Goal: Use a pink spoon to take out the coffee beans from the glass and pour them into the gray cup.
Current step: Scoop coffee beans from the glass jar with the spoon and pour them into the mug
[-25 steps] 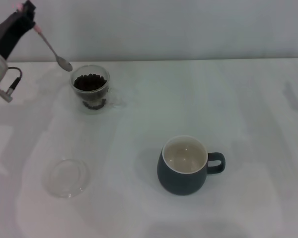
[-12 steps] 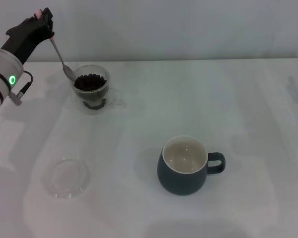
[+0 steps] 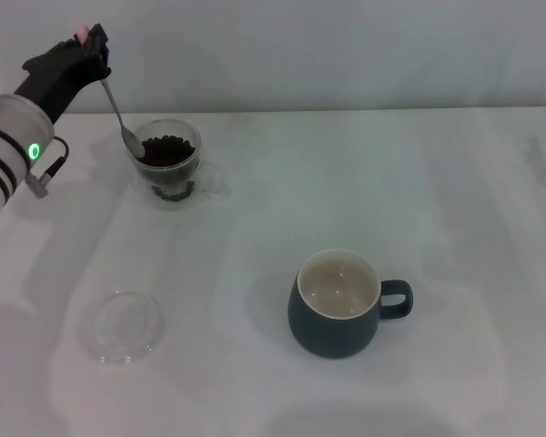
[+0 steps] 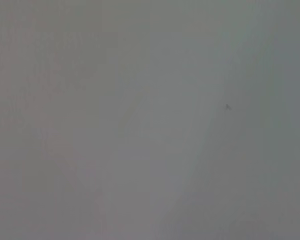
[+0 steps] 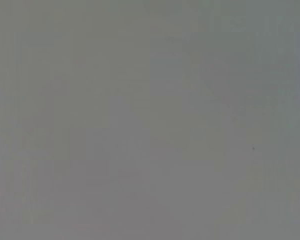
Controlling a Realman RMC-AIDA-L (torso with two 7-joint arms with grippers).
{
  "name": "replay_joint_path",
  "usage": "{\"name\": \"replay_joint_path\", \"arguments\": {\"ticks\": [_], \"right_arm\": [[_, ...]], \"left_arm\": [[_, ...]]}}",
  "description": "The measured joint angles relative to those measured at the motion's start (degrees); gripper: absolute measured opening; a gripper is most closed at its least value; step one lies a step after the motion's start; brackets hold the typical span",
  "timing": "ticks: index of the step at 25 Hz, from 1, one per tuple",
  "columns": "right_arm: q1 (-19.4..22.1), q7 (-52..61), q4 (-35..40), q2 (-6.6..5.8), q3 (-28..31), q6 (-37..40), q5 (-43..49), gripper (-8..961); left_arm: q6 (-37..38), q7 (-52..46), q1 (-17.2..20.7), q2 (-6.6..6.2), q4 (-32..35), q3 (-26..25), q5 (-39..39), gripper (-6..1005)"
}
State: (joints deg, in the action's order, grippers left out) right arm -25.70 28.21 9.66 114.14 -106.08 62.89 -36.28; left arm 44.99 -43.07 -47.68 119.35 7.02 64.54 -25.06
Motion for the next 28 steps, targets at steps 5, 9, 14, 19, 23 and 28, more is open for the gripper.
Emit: {"name": "replay_joint_path", "arguments": {"ticks": [5,9,14,19,23,28], "right_arm": [[-0.37,2.83,0.01,-0.86,-0.31,0.03,0.39,871],[-0.11,3.24,0.01,-1.08,-0.22,0.41,0.42,871],[0.22,3.28,0.02,-1.31,-0.17,0.61,0.42,871],[1.38,3.41,0.01,-1.06,-0.17,2.72,0.43,872],[2.23,3.42,0.01,-0.91,-0.17,4.65,0.42,872],[2.68,3.43,0.01,-0.81,-0.18,6.48,0.42,872]], "left_arm": [[-1.07,0.02,-0.8,-0.02,-0.63,2.71,0.0,131],[-1.37,0.04,-0.84,0.04,-0.77,3.55,-0.01,131],[-1.4,0.07,-0.37,0.29,-1.06,3.58,0.02,131],[-1.4,0.09,-0.21,0.55,-1.98,3.58,0.26,131],[-1.4,-0.11,0.3,0.75,-2.22,3.24,0.56,131],[-1.4,-0.54,0.63,1.06,-2.5,3.12,1.51,131]]}}
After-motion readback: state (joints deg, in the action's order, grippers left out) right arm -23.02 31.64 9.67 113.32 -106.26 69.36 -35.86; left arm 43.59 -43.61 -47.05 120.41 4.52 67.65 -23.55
